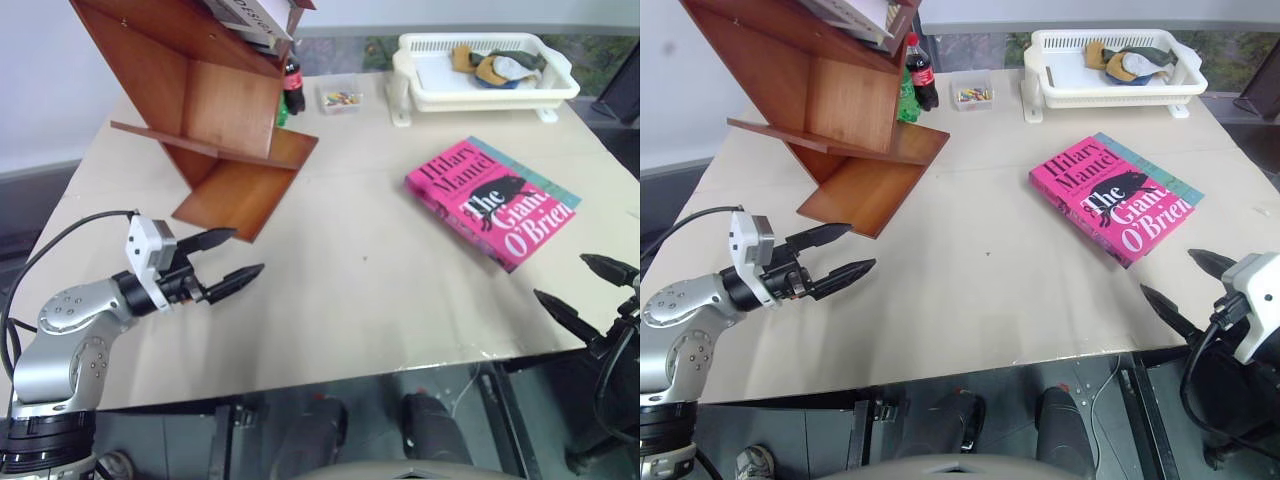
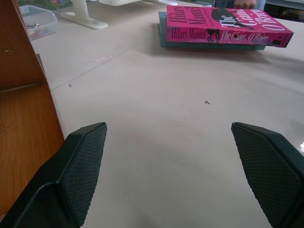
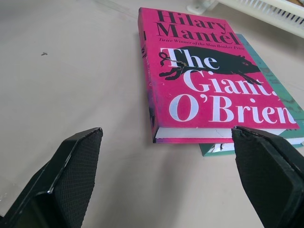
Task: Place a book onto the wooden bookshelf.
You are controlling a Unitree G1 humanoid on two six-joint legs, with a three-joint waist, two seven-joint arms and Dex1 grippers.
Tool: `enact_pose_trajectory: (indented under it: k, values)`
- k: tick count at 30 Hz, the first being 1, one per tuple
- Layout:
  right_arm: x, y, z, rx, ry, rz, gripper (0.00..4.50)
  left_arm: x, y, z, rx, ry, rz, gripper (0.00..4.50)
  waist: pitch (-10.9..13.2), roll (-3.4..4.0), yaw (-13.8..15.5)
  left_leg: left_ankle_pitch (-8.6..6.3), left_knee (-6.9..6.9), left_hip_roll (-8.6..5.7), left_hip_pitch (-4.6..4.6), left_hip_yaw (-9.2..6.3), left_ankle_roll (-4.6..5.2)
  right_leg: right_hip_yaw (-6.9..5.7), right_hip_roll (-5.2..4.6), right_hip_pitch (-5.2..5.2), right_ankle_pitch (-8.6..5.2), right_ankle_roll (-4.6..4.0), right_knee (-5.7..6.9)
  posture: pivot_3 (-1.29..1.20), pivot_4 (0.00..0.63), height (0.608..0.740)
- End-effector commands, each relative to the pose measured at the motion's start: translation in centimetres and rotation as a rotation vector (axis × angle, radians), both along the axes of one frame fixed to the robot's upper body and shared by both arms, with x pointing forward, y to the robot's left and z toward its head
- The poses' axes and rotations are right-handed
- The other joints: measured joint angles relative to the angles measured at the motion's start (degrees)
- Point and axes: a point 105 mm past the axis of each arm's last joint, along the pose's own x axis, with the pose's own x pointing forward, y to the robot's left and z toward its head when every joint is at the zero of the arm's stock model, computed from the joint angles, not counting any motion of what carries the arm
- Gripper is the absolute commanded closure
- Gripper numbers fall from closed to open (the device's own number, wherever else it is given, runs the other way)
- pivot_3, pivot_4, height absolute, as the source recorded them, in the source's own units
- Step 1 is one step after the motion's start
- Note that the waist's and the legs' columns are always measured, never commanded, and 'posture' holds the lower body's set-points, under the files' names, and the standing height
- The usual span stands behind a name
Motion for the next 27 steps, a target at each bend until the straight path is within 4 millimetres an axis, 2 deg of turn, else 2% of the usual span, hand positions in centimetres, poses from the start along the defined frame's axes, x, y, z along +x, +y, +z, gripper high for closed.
enact_pose_trajectory:
  k: [1,4,9,10,15,19,22,23,24,27]
  values:
    - [0.6,-0.3,0.9,-0.015,-0.056,-0.004,0.04,0.2,-0.9,0.7,0.009,-0.045,-0.032,0.00,0.00,0.00,-0.01,0.00,0.00,0.00,0.00,0.00,0.00,0.00,0.00,0.00,0.00,0.00,0.00,0.00,0.150,0.740]
    - [1.5,-1.3,1.5,-0.028,-0.090,-0.042,0.04,0.3,-2.3,1.1,-0.019,-0.052,-0.070,0.00,0.00,0.00,0.00,0.01,0.01,-0.04,0.00,0.03,0.00,0.02,-0.05,0.01,0.01,0.01,-0.01,0.00,0.150,0.740]
    - [2.1,-1.9,1.9,-0.024,-0.117,-0.079,0.04,0.3,-2.9,1.2,-0.020,-0.057,-0.095,0.00,0.00,0.00,-0.03,0.10,-0.02,-0.02,-0.01,-0.01,-0.17,-0.01,0.00,-0.05,0.01,-0.01,0.03,0.00,0.150,0.740]
    - [2.8,-2.3,2.0,-0.027,-0.128,-0.122,0.04,0.3,-3.3,1.4,-0.023,-0.060,-0.105,0.00,0.00,0.00,-0.05,0.11,-0.02,-0.02,-0.02,-0.01,-0.19,-0.01,0.00,-0.06,0.01,-0.01,0.03,0.00,0.150,0.740]
    - [7.8,-6.9,2.3,-0.137,-0.148,-0.485,0.04,0.6,-6.6,2.5,-0.058,-0.099,-0.192,0.00,0.00,-0.01,-0.13,0.12,0.04,-0.11,0.00,0.21,-0.18,0.19,-0.10,-0.06,0.08,-0.02,0.01,0.00,0.150,0.740]
    - [12.8,-11.5,2.8,-0.173,-0.186,-0.720,0.04,1.2,-11.1,3.8,-0.128,-0.160,-0.297,0.00,0.00,-0.03,0.00,0.16,0.07,-0.11,-0.05,0.23,-0.19,0.20,-0.07,-0.12,0.16,-0.02,0.04,0.00,0.150,0.740]
    - [15.2,-13.3,2.5,-0.119,-0.155,-0.788,0.96,1.4,-13.5,4.8,-0.180,-0.192,-0.342,0.00,0.00,-0.03,-0.15,0.17,0.06,-0.14,-0.12,0.27,-0.19,0.23,-0.08,-0.21,0.19,-0.05,0.04,0.00,0.150,0.740]
    - [15.9,-13.6,2.4,-0.132,-0.150,-0.796,1.45,1.3,-14.1,5.0,-0.188,-0.203,-0.350,0.00,0.00,-0.02,-0.21,0.17,0.06,-0.13,-0.11,0.30,-0.19,0.25,-0.07,-0.21,0.20,-0.06,0.04,0.00,0.150,0.740]
    - [16.5,-13.9,2.3,-0.145,-0.146,-0.800,1.69,1.3,-14.5,5.2,-0.197,-0.211,-0.354,0.00,0.00,-0.02,-0.45,0.17,0.03,-0.13,-0.13,0.33,-0.19,0.28,-0.07,-0.27,0.20,-0.07,0.04,0.00,0.150,0.740]
    - [17.7,-14.4,2.1,-0.168,-0.135,-0.802,3.23,1.4,-15.1,5.5,-0.216,-0.228,-0.340,0.00,-0.01,-0.01,-1.42,0.15,-0.12,-0.08,-0.28,0.40,-0.18,0.35,-0.04,-0.43,0.19,-0.07,-0.14,0.00,0.150,0.740]
